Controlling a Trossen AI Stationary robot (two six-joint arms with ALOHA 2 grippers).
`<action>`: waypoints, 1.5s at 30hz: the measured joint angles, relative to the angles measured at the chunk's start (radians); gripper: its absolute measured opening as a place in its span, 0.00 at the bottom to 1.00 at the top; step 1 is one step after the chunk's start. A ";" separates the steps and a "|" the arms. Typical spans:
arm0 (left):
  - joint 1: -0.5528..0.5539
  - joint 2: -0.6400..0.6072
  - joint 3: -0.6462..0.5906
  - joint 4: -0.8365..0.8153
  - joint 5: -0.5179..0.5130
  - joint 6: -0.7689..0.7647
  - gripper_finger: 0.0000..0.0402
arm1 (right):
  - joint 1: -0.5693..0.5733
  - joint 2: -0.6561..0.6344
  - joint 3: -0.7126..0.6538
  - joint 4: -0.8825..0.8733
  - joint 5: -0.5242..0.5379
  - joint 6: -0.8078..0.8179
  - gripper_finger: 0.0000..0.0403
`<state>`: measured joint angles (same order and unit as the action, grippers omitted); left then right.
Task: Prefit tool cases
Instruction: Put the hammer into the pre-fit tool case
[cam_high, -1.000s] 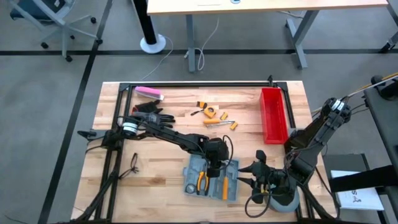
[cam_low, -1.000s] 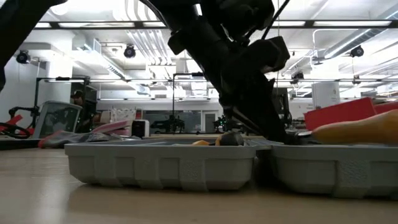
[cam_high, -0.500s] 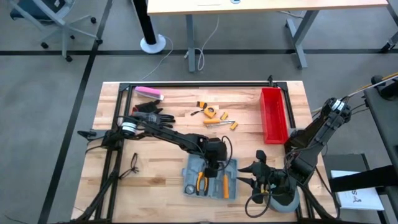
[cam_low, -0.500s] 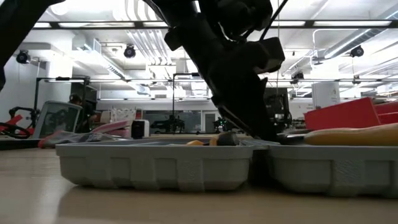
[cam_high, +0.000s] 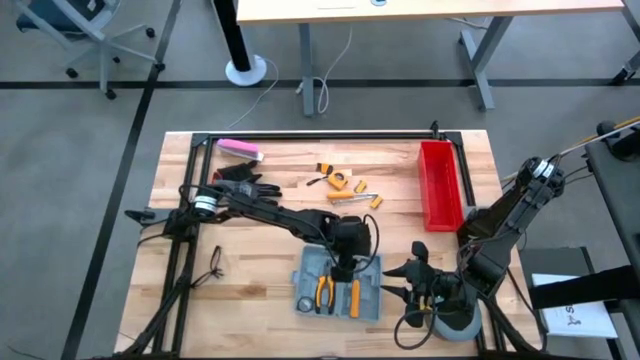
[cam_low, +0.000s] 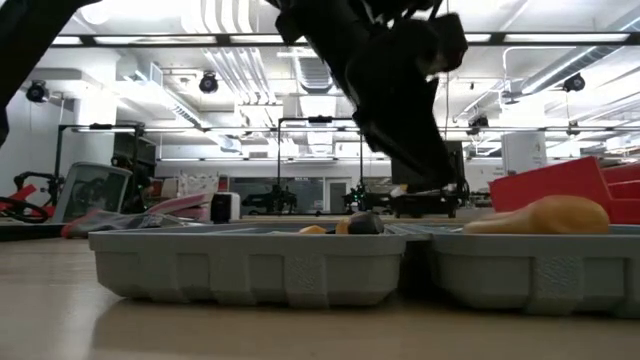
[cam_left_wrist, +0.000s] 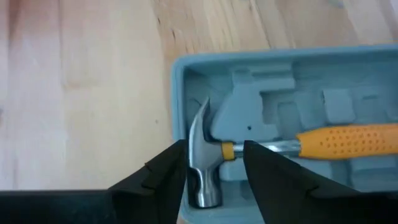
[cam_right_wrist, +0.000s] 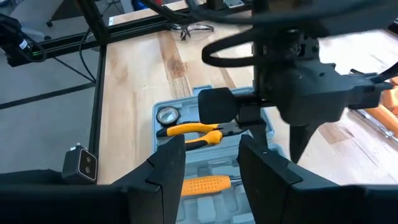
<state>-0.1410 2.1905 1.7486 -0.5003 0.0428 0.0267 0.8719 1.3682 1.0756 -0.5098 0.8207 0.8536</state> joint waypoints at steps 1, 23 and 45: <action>0.000 -0.001 0.006 0.002 0.000 -0.003 0.40 | 0.000 0.000 0.000 0.000 0.000 0.000 0.32; -0.112 0.040 -0.006 0.041 0.080 -0.125 0.35 | 0.000 0.000 0.000 -0.002 0.000 0.000 0.32; -0.132 0.121 0.017 0.071 0.095 -0.148 0.31 | 0.000 0.000 0.000 -0.001 0.001 0.011 0.32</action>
<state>-0.2727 2.3118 1.7660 -0.4291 0.1380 -0.1213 0.8722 1.3682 1.0756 -0.5108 0.8215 0.8644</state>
